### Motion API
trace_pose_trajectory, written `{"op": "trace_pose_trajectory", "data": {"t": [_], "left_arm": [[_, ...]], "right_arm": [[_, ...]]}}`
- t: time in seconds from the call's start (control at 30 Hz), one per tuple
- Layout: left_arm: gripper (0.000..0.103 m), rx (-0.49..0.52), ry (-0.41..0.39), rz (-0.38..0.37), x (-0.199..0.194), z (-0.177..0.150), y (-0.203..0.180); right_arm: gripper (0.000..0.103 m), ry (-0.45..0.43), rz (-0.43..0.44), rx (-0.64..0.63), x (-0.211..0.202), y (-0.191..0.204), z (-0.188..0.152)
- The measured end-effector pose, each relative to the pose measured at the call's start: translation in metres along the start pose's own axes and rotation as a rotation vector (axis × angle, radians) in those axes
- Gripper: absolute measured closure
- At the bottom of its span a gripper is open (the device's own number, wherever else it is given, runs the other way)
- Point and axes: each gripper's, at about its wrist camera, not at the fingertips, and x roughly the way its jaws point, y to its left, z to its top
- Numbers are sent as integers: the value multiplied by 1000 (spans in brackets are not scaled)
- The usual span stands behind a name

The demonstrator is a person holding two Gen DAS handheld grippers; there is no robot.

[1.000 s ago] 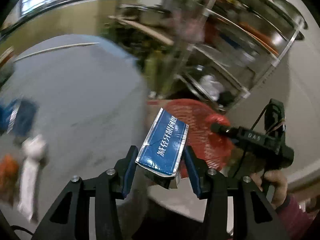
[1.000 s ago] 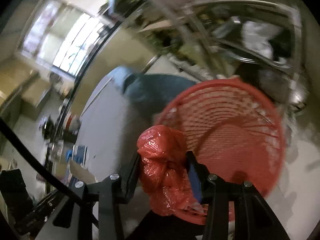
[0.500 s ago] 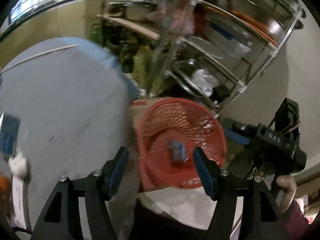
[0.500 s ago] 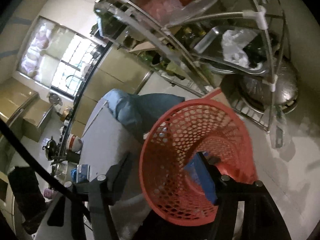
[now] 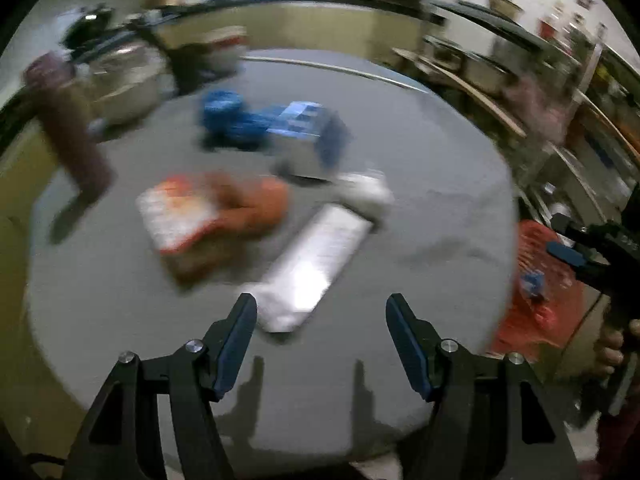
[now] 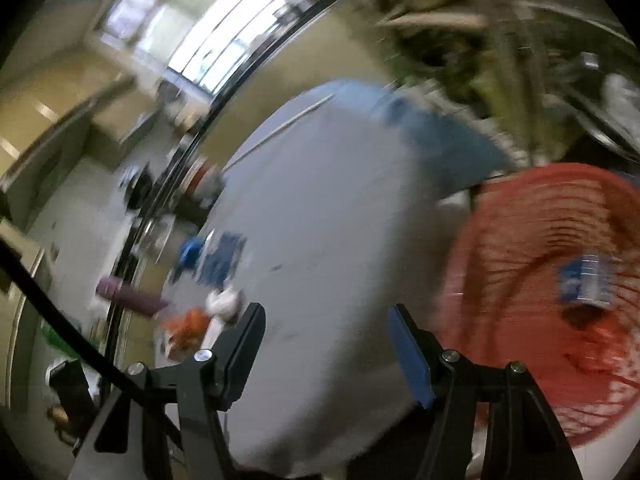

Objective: Collect trash
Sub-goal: 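Grasp the white plastic bag with the right tool while the left grasps the white barcode box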

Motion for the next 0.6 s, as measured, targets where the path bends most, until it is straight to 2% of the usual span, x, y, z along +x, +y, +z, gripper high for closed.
{"op": "trace_pose_trajectory", "data": {"t": [0.1,0.27,0.37,0.5,0.6], "left_arm": [[35,-32,-18,21,-3,-3,21],[35,-34,-21,-22,6,-4,31],[35,-5,-13,-53,14,-5,20],[35,-14,6,-118,32,0,23],[34,-30,64,-165,52,5,26]], "right_arm": [[36,62,39,-76,35,42,-1],[36,141,67,-156,88,93,-4],[36,177,77,-155,115,108,-1],[36,224,35,-131,151,113,3],[36,242,22,-103,170,114,7]]}}
